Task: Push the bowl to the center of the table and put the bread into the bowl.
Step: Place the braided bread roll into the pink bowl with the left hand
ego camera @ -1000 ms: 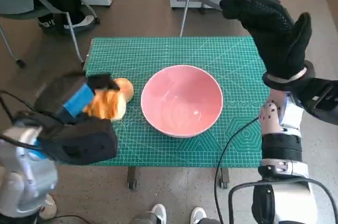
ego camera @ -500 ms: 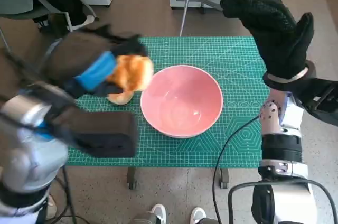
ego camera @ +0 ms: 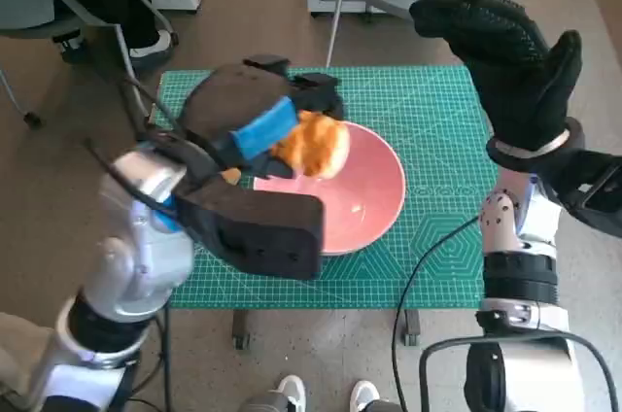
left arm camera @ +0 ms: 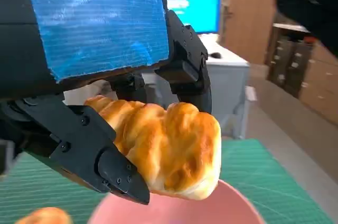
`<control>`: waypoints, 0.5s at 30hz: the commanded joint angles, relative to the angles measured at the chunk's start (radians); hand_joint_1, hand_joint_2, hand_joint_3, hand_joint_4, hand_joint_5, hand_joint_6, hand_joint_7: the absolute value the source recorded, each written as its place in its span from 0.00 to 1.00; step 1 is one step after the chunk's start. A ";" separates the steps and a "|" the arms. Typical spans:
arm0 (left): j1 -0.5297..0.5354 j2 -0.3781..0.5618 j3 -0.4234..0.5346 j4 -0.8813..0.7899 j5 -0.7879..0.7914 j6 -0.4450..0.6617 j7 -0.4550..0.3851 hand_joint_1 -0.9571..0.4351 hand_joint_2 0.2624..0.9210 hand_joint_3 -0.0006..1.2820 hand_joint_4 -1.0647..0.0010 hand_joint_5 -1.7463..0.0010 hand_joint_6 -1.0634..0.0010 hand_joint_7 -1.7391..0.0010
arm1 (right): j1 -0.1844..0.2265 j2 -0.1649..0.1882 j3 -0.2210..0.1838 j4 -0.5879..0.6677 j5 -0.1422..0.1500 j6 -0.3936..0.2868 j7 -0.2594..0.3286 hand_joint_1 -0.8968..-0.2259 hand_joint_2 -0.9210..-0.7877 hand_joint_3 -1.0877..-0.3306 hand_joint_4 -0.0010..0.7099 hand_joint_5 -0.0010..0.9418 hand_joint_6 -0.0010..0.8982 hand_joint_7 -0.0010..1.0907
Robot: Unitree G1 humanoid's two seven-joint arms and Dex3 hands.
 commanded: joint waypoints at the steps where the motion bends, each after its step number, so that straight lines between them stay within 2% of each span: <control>1: -0.018 0.005 0.013 -0.009 0.005 0.001 -0.004 0.69 1.00 0.05 0.34 0.28 0.38 0.40 | 0.028 0.001 0.009 -0.017 -0.007 0.015 -0.012 0.28 0.00 0.40 0.44 0.00 0.44 0.01; 15: -0.006 0.013 0.025 -0.035 0.003 0.002 -0.019 0.69 1.00 0.05 0.35 0.28 0.38 0.40 | 0.048 0.006 0.025 -0.060 -0.011 0.027 -0.033 0.28 0.00 0.40 0.44 0.00 0.44 0.01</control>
